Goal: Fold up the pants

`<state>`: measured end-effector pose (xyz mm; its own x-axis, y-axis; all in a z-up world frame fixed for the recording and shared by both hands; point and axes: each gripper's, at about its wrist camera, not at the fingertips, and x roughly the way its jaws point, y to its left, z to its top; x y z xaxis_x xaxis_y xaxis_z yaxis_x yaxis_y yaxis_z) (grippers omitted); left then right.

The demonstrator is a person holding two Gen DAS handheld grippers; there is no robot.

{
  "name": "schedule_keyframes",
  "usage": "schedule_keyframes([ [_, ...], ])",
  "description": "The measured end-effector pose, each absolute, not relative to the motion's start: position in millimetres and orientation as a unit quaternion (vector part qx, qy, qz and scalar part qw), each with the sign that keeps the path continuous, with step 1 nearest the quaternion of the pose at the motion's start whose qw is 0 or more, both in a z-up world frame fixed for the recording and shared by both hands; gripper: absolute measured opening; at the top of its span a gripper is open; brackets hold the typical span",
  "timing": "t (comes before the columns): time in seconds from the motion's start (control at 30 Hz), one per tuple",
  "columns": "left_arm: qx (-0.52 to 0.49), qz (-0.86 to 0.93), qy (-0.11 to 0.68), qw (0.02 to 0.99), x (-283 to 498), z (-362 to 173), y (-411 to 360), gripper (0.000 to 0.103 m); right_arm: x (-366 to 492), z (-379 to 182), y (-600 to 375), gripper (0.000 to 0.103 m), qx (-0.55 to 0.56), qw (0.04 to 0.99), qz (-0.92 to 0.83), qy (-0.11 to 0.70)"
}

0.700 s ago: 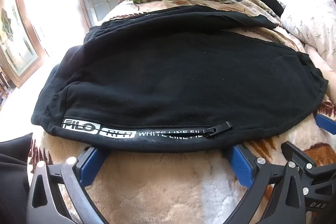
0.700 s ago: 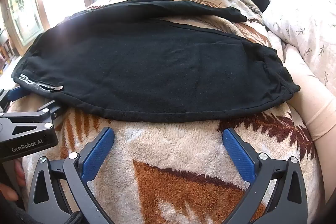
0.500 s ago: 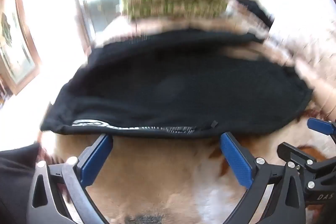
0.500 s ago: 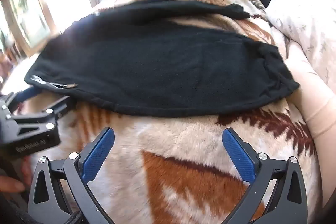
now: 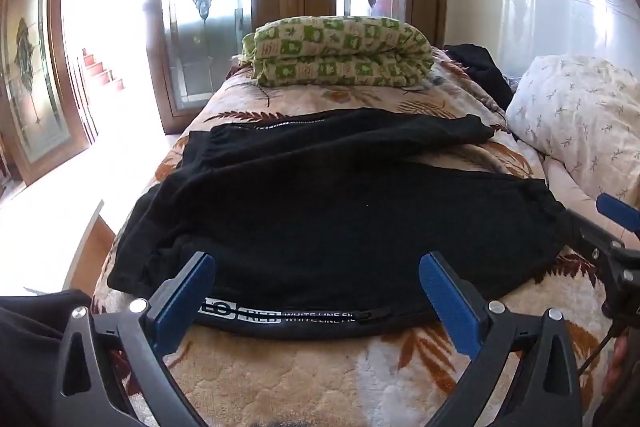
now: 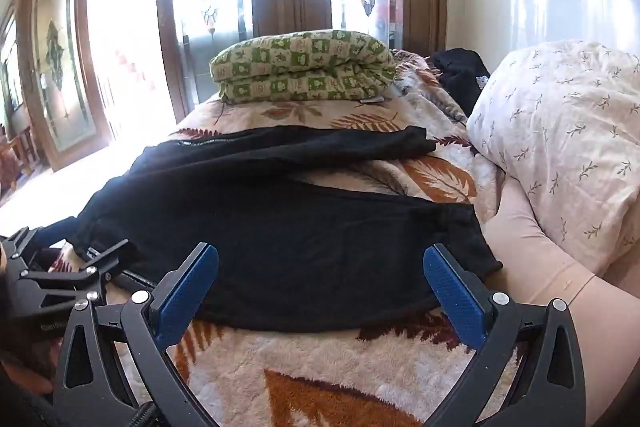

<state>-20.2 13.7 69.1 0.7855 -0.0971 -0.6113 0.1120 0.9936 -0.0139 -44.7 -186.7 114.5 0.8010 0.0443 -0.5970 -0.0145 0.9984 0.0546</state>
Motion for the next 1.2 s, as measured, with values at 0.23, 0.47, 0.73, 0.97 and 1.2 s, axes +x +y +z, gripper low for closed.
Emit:
schedule_keyframes([
  [0.23, 0.006, -0.051, 0.33, 0.942, -17.5, 66.8, 17.2, 0.103, -43.7, 103.9, -187.4, 0.103, 0.023, 0.943, 0.023, 0.331],
  [0.47, 0.006, -0.051, 0.331, 0.942, -16.7, 64.8, 18.7, 0.103, -42.1, 102.1, -186.5, 0.103, 0.018, 0.941, 0.024, 0.338],
  [0.73, 0.008, -0.049, 0.331, 0.942, -18.4, 60.9, 20.2, 0.103, -41.3, 102.7, -185.2, 0.103, 0.011, 0.94, 0.029, 0.339],
  [0.97, 0.008, -0.048, 0.333, 0.942, -17.6, 60.8, 22.7, 0.103, -41.1, 102.2, -184.1, 0.103, 0.011, 0.939, 0.031, 0.342],
  [1.2, 0.004, -0.046, 0.335, 0.941, -16.1, 60.8, 24.6, 0.103, -40.4, 101.0, -181.5, 0.103, 0.006, 0.938, 0.033, 0.344],
])
